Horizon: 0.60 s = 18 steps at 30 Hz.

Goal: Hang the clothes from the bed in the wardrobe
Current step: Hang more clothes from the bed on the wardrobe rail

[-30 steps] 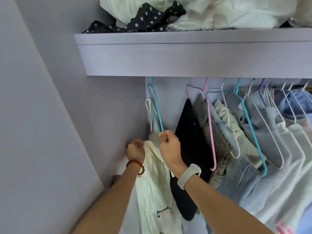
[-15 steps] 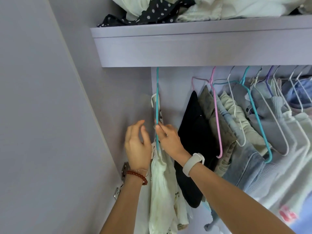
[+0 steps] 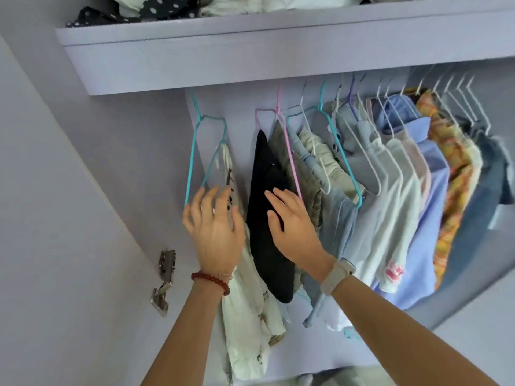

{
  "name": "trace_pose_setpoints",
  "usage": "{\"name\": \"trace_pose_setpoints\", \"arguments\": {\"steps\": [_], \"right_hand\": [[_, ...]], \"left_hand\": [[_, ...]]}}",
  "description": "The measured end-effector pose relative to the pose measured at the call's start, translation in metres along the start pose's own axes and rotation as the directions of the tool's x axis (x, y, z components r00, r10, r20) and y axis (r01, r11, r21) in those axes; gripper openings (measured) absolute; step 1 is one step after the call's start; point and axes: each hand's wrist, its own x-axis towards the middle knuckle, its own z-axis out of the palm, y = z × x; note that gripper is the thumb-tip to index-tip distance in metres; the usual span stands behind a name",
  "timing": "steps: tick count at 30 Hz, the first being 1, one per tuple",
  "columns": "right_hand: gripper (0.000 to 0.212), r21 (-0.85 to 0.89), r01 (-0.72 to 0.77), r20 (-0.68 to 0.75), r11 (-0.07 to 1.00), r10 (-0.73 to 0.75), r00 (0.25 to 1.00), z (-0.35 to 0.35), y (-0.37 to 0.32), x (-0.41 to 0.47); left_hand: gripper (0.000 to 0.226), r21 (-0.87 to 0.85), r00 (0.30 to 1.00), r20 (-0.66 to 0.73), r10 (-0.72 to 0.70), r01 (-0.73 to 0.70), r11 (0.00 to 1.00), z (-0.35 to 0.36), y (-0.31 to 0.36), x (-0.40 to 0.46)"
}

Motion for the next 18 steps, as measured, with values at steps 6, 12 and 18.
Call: {"name": "trace_pose_setpoints", "arguments": {"steps": [6, 12, 18], "right_hand": [[0.036, -0.294, -0.045, -0.138, 0.955, 0.004, 0.99, -0.103, 0.059, -0.118], [0.041, -0.431, -0.511, -0.257, 0.743, 0.442, 0.859, -0.217, 0.115, -0.325], [0.039, -0.387, -0.851, -0.45, 0.355, 0.733, 0.51, -0.336, 0.126, -0.53]], "left_hand": [[0.034, -0.055, 0.93, 0.159, 0.331, -0.326, 0.944, 0.028, 0.085, -0.066], [0.027, -0.399, 0.584, 0.383, 0.716, -0.594, 0.699, 0.061, 0.222, -0.213], [0.027, -0.685, 0.197, 0.452, 0.87, -0.548, 0.48, 0.056, 0.388, -0.363]]}}
